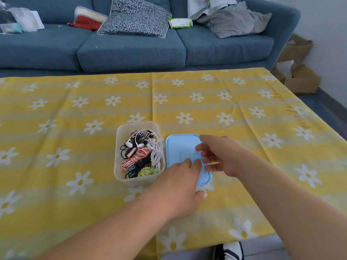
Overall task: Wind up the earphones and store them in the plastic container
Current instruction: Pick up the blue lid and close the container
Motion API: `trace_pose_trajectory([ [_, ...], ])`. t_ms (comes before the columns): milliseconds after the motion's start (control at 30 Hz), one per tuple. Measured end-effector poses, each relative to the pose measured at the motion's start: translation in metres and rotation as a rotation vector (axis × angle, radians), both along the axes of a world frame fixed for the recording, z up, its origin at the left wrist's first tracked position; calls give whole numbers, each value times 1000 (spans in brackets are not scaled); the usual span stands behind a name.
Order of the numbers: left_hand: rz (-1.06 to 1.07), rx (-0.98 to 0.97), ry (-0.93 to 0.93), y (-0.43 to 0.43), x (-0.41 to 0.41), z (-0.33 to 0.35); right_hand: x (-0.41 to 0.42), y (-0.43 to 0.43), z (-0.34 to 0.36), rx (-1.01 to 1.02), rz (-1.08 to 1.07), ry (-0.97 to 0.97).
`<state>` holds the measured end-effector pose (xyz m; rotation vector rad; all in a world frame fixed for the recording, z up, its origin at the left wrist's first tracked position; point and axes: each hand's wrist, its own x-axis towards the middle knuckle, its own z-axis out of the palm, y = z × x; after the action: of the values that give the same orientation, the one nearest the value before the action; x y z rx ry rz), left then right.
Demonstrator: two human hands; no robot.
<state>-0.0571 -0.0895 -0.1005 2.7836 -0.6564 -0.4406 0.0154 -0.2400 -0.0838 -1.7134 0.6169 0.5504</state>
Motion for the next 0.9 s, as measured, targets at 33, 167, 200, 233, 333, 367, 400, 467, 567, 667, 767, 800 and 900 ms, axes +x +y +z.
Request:
trace_pose_trajectory([
  [33, 13, -16, -3, 1, 1, 0, 0, 4, 3, -8, 31, -3],
  [167, 15, 67, -13, 1, 1, 0, 4, 12, -1, -210, 3, -127],
  [200, 12, 80, -15, -1, 0, 0, 5, 11, -3, -196, -19, -109],
  [233, 11, 80, -17, -1, -1, -1, 4, 12, -4, -155, -41, -79],
  [333, 30, 69, -9, -1, 0, -4, -1, 11, 2, -31, -107, -29],
  [367, 51, 58, -3, 0, 1, -5, -2, 11, 5, -3, -122, -16],
  [400, 69, 43, -2, 0, 2, -6, -3, 9, 6, 24, -129, 2],
  [467, 94, 4, -38, 0, 3, -6, -5, 8, 9, 71, -109, 52],
  [567, 125, -71, -103, -2, 2, 2, -4, 10, 11, 57, -79, 20],
  [667, 158, -112, -166, -5, -1, 18, -3, 14, 21, 86, -85, -95],
  [767, 269, -189, -225, -2, -1, 34, -7, 20, 33, 151, 13, -198],
  [800, 327, -229, -221, 2, 1, 38, -9, 22, 35, 183, 64, -221],
  [900, 515, -473, -122, 23, 10, 50, -14, 35, 35, 169, 140, -297],
])
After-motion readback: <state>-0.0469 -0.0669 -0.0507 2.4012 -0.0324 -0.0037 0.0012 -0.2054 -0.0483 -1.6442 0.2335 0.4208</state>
